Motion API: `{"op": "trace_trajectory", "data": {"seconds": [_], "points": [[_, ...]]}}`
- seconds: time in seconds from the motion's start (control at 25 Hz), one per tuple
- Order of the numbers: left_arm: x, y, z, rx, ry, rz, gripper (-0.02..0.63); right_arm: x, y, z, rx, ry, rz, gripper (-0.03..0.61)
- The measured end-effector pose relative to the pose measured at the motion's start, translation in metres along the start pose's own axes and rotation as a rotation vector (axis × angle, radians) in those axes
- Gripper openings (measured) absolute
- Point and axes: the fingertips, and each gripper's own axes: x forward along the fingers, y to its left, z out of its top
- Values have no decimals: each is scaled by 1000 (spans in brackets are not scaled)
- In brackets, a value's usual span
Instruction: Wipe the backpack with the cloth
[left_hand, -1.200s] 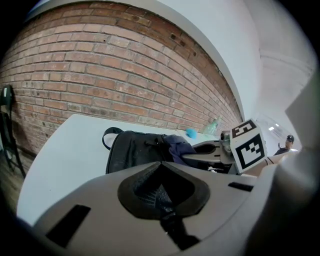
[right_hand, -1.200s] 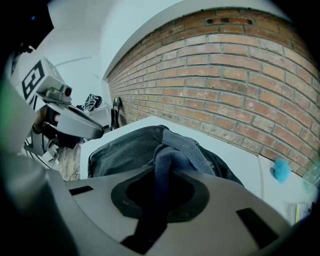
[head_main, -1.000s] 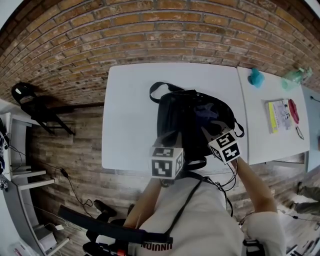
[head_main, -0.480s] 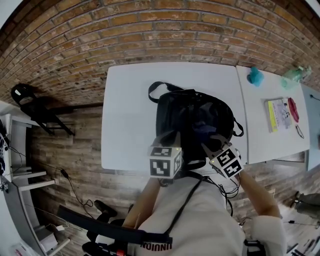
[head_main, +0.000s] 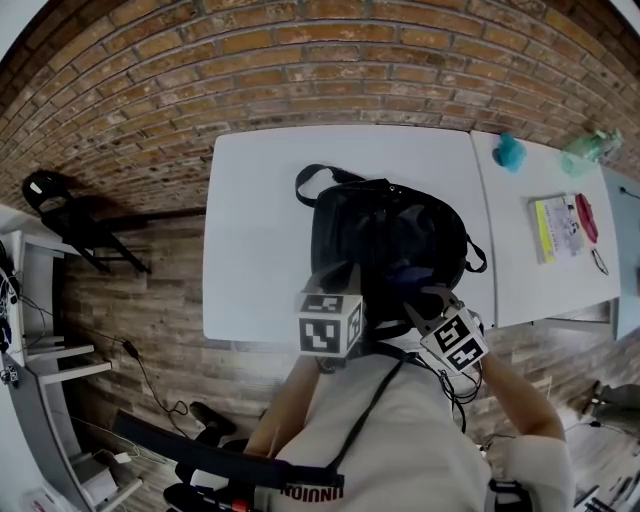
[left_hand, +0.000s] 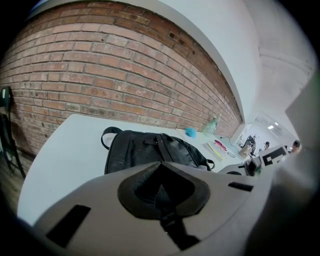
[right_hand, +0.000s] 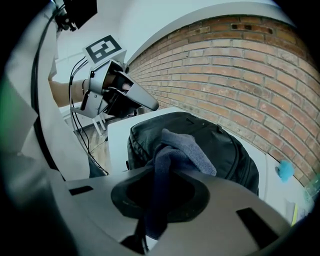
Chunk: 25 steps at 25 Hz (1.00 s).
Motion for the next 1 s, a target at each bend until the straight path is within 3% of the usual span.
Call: {"op": "trace_trajectory", "data": {"seconds": [0.6,0.84,1.0], "points": [[1,4,-1,-13,4,7,5,0,19,-32,-2,118,149,38],[-1,9,0,-24,-3,16,5,-19,-9,10,3,60,221,38],[-1,7,0,-26,-6,17,5,-29,-60,70,49,-100,152,38]]}}
